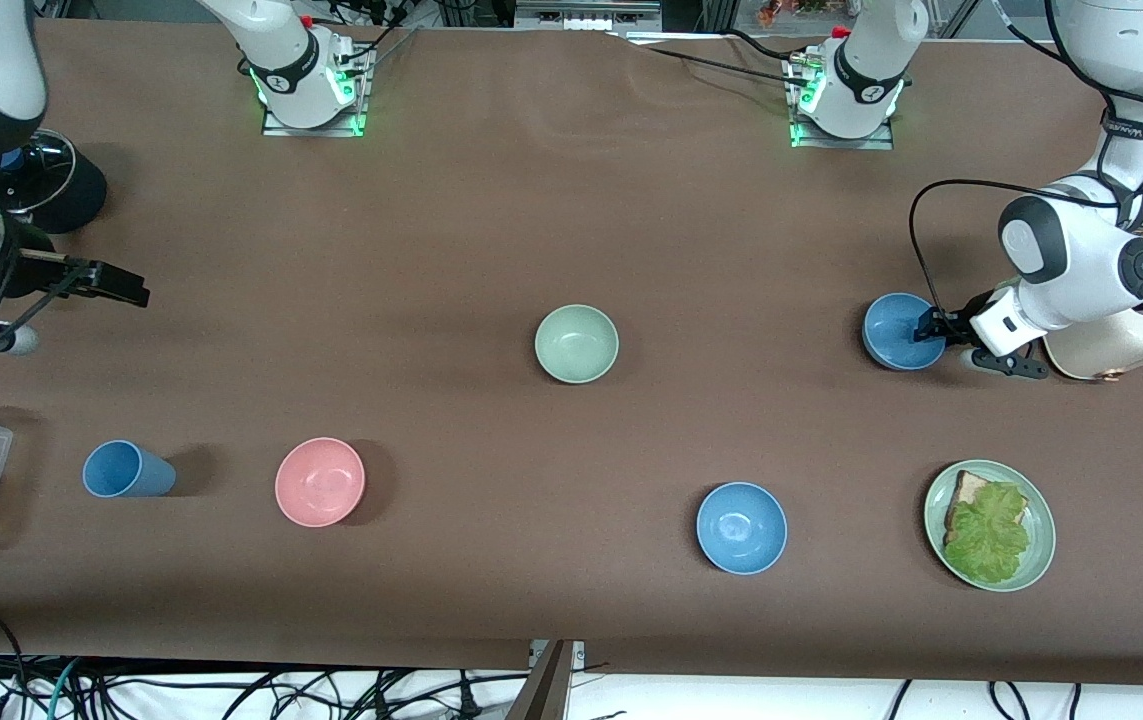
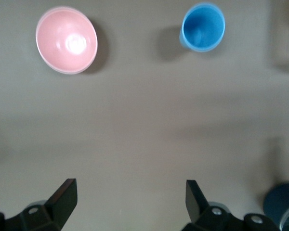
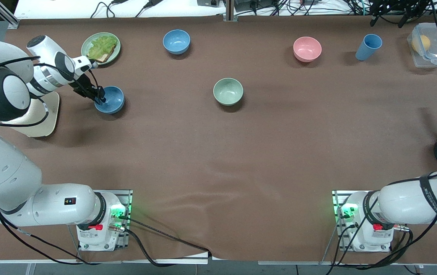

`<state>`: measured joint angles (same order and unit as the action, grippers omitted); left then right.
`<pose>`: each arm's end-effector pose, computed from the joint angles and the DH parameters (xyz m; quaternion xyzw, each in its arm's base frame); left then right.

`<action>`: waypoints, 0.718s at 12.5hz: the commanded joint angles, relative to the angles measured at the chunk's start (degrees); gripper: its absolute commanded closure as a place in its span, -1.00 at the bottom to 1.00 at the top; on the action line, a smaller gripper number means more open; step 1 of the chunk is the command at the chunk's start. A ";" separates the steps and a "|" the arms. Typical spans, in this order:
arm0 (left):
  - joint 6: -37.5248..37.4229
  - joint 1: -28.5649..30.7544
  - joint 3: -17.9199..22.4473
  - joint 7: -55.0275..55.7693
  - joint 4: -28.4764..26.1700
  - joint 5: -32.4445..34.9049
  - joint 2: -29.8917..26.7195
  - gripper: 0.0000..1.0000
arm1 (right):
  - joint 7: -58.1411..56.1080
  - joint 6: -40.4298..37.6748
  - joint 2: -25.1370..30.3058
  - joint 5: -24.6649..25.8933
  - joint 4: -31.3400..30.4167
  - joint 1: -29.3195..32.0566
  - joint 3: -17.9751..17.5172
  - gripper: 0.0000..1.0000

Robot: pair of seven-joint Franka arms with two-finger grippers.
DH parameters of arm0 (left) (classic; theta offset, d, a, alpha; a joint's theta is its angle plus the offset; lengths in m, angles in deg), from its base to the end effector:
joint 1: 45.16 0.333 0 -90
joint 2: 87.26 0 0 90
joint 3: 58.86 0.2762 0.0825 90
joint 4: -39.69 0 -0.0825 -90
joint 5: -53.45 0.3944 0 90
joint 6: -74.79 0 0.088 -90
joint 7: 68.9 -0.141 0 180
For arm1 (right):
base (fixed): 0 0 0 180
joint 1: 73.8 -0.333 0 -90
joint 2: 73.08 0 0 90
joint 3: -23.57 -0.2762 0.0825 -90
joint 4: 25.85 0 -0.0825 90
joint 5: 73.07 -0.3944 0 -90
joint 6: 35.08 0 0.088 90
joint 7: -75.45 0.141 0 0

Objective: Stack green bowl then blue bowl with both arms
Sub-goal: 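Retract the right gripper while the left gripper grasps the blue bowl rim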

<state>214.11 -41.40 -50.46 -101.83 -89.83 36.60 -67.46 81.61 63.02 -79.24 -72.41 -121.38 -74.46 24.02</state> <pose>0.4960 0.1060 0.1159 0.9928 -0.0633 -0.0522 0.0876 0.5936 0.0008 0.4534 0.9982 -0.0509 -0.0309 0.0078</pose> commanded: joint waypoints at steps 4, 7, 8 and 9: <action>-1.49 -0.33 -0.05 -1.17 2.86 -2.49 -0.64 1.00 | -0.19 -0.81 8.45 1.54 -5.57 5.40 -2.03 -0.99; -10.01 -5.06 -1.02 4.42 10.32 -6.97 -1.61 1.00 | -0.71 -4.13 8.27 0.84 -4.23 5.58 -2.29 -0.99; -12.03 -8.13 -1.11 9.76 13.04 -7.06 -1.87 1.00 | -0.71 -4.06 8.01 0.84 -3.88 4.97 -2.29 -0.99; -13.10 -12.07 -1.11 15.91 15.07 -7.06 -1.61 1.00 | -0.71 -3.36 7.92 1.01 -3.36 4.79 -2.46 -0.99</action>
<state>204.27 -47.33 -51.91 -94.40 -78.79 30.70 -68.71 81.41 60.22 -71.12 -71.95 -125.96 -70.20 22.71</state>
